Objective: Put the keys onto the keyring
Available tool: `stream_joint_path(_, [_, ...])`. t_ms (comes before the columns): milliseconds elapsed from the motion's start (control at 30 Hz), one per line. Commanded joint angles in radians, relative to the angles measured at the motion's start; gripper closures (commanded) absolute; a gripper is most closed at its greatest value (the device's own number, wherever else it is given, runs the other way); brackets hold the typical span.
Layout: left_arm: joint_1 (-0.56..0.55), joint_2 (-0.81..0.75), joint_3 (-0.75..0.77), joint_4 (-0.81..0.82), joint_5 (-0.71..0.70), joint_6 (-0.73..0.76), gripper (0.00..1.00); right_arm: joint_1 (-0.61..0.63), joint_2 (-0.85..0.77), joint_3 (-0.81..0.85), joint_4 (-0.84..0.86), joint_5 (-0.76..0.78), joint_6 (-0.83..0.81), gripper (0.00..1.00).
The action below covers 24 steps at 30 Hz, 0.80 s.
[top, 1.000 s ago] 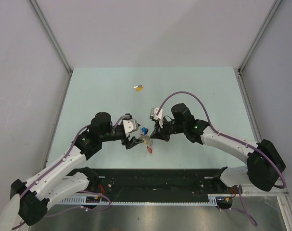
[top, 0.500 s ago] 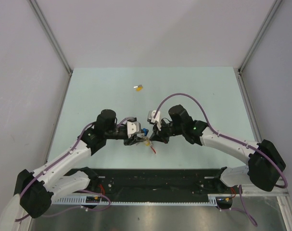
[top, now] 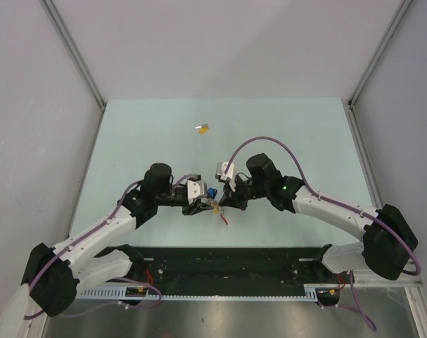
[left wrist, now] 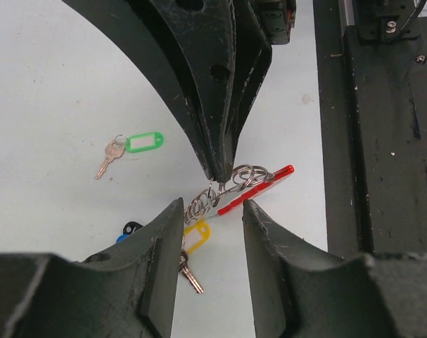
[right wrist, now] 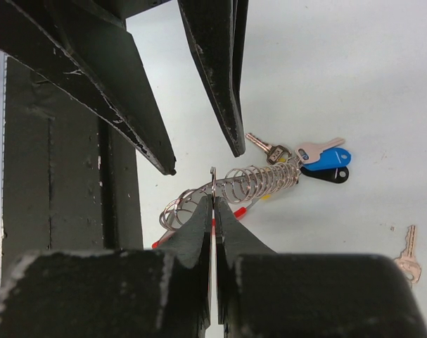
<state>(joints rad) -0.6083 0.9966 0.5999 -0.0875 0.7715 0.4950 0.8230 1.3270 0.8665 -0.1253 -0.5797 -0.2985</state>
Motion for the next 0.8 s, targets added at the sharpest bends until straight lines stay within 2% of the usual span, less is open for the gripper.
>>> stream_joint_path(0, [0.008,-0.001,-0.009,0.052,0.04,-0.01,0.56,0.005,-0.04,0.048,-0.004,-0.023,-0.022,1.0])
stream_joint_path(67, [0.012,0.005,-0.009,0.058,0.046,-0.013,0.57,0.005,-0.046,0.048,-0.005,-0.026,-0.025,1.0])
stream_joint_path(267, [0.013,0.023,-0.009,0.066,0.06,-0.013,0.67,0.005,-0.057,0.046,-0.005,-0.029,-0.033,1.0])
stream_joint_path(767, [0.013,0.065,0.001,0.075,0.117,-0.032,0.66,0.007,-0.083,0.046,-0.002,-0.062,-0.042,1.0])
